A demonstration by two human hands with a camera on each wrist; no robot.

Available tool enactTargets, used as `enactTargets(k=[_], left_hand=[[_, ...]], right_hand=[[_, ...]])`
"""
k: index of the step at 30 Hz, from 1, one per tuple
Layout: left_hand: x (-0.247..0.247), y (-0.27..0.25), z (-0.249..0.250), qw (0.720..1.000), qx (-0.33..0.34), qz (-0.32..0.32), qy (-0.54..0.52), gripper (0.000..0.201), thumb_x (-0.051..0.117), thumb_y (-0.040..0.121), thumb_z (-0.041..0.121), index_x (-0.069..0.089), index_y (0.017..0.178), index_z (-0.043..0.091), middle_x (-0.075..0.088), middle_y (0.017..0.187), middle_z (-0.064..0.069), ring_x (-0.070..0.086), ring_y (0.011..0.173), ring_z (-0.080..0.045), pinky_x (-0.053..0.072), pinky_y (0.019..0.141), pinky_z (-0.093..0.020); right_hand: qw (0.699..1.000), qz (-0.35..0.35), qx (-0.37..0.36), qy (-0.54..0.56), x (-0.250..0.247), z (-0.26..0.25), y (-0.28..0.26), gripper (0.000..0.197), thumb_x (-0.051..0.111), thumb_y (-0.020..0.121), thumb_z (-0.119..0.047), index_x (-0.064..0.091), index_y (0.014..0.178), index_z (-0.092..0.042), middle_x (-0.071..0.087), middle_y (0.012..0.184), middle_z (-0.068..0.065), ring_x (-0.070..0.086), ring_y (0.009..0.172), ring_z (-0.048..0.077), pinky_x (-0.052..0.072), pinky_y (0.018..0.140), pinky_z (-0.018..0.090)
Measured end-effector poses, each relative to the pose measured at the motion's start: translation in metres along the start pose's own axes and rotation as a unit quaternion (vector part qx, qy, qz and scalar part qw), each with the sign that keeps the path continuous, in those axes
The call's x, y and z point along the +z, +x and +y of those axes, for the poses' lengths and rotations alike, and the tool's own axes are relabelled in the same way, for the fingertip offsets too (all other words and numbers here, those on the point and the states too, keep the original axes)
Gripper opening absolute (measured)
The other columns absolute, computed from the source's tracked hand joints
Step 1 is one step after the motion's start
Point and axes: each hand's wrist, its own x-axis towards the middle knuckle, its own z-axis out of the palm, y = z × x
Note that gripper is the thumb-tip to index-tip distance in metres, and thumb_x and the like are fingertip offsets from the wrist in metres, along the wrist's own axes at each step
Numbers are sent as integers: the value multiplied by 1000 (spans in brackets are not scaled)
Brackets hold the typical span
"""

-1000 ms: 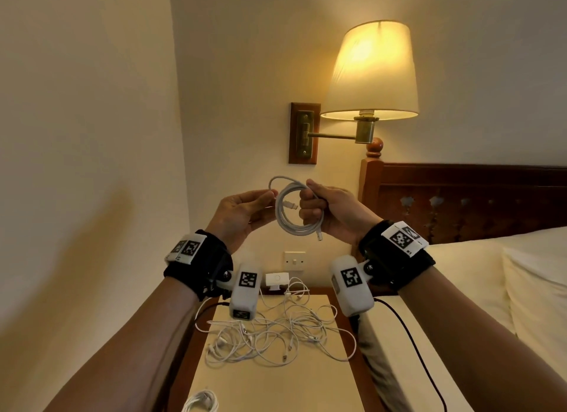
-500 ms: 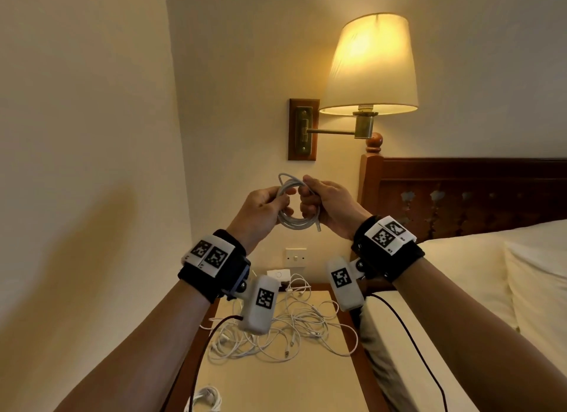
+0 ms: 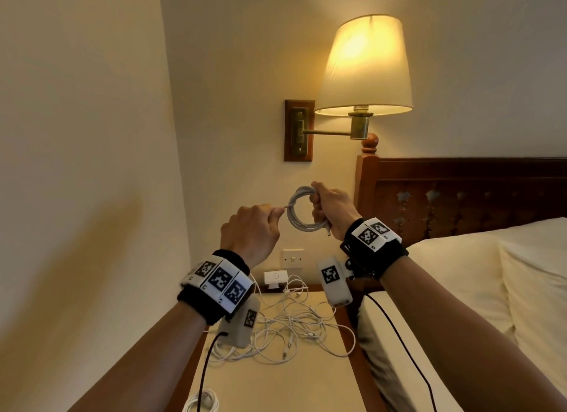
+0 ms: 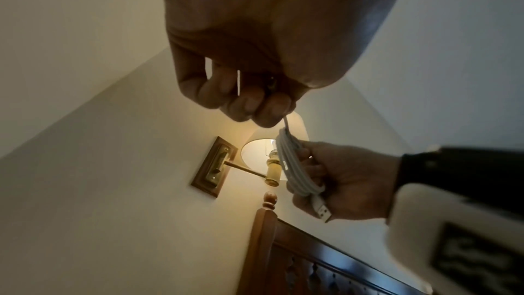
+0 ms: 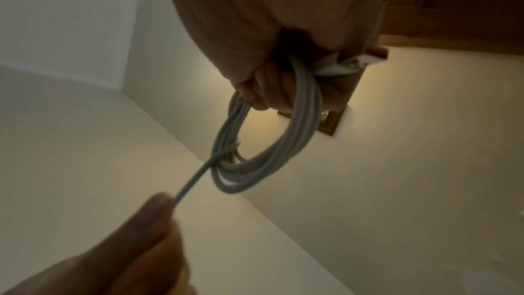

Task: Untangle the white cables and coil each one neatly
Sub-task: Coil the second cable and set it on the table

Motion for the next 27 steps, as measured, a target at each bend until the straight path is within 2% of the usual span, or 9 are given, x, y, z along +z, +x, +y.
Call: enactTargets(k=[2,7,11,13,16,19,21,24,27], left_hand=[[-1,-5,1,999,12,-3,-41,34,38,103,39,47,71,28,51,63,7,46,58,-12,27,54,-27],[-5,-16,1,993,22,-11,-119,43,38,102,39,48,64,23,54,60,3,49,59,-18,37,58,-32],[-3,-21,-5,975,-22,-18,-221,41,39,102,35,53,68,19,53,61,1,45,58,-13,37,60,-31],[-1,-20,-8,961,-43,-53,-268,37,41,102,32,63,76,16,59,72,2,49,65,-9,38,65,-28],[2,-16,-5,943,-72,-85,-313,30,46,100,34,73,95,23,60,95,3,51,85,-4,37,72,-23],[2,-10,-5,934,-81,-67,-340,23,55,96,35,74,102,25,63,89,4,51,71,-6,38,65,-22],[2,-8,-7,916,-94,-57,-386,19,60,93,31,74,99,19,64,80,5,49,63,-8,41,58,-22],[0,-9,-9,888,-95,-59,-447,15,64,91,24,72,94,12,65,73,-3,46,58,-15,39,44,-23],[-4,-8,-11,887,-101,-104,-438,17,64,92,27,70,104,16,64,77,-3,47,62,-15,39,46,-25]], right_hand=[[999,29,2,-22,1,0,3,33,54,95,-30,57,66,-14,46,55,-2,39,42,12,32,47,26],[992,75,-6,-104,1,-4,8,32,58,91,-32,63,67,-11,52,56,1,46,47,16,38,50,27],[998,23,-36,-43,1,-17,-2,35,60,92,-37,59,66,-13,48,54,-2,42,48,13,37,51,25],[997,-16,-65,-35,3,-25,-11,36,61,91,-41,59,68,-14,45,55,-3,40,50,10,36,53,24],[994,-32,-108,-8,10,-29,-22,34,59,94,-38,60,69,-15,42,55,-4,37,53,10,35,58,25],[993,-21,-112,28,13,-28,-26,36,58,95,-37,57,67,-14,42,52,-5,36,52,11,34,60,27],[992,-33,-103,58,14,-26,-28,37,57,95,-38,55,66,-15,41,51,-5,35,52,11,34,59,27],[990,-61,-77,105,13,-23,-30,39,53,97,-42,50,66,-16,37,52,-7,34,50,9,33,55,24],[987,-84,-46,127,8,-19,-28,39,49,98,-45,49,71,-16,37,54,-6,34,50,9,34,53,22]])
